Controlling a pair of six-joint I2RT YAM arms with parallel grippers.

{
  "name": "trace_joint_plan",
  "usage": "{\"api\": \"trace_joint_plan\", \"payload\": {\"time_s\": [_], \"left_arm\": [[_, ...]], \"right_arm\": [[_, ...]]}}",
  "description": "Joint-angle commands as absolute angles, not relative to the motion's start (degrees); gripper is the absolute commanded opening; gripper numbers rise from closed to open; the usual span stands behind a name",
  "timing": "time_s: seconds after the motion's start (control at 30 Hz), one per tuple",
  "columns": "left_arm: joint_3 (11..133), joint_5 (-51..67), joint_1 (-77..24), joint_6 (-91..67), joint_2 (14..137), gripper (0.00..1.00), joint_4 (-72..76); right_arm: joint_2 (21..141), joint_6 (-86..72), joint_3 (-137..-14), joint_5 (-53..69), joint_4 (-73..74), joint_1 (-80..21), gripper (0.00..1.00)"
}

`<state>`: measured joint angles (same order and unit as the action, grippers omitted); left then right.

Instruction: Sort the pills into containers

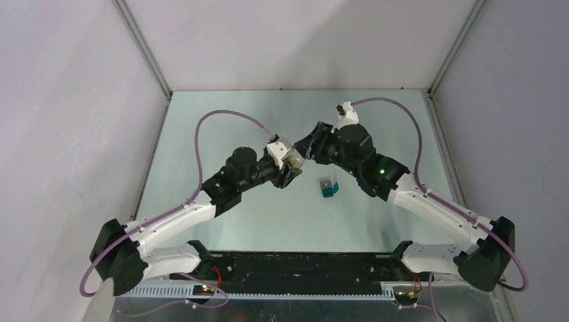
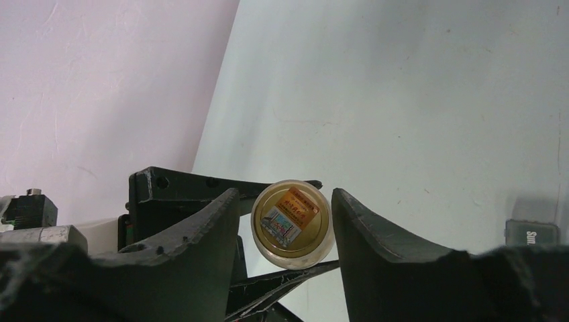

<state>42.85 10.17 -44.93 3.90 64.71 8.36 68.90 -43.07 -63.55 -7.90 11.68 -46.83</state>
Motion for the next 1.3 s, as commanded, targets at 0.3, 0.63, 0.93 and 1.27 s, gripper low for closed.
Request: {"api": "trace_joint_plan", "payload": {"time_s": [0.3, 0.63, 0.93, 1.27], "left_arm": [[45.8, 10.6, -44.7, 2.6, 63.2, 0.00, 6.7], [45.9, 18.4, -43.4, 2.1, 61.7, 0.00, 5.3], [45.1, 17.4, -43.3, 4.1, 62.8, 0.00, 5.7], [45.9, 15.7, -43.4, 2.9, 63.7, 0.00, 6.1]], "right_arm": [[68.2, -29.9, -63.5, 1.3, 10.1, -43.8, 0.41], [70.4, -5.8, -60.2, 48.4, 8.3, -26.3, 0.47], [66.4, -25.0, -60.4, 20.5, 5.4, -28.8, 0.99], [67.8, -38.6, -60.6, 0.1, 6.2, -41.0, 0.92]]}}
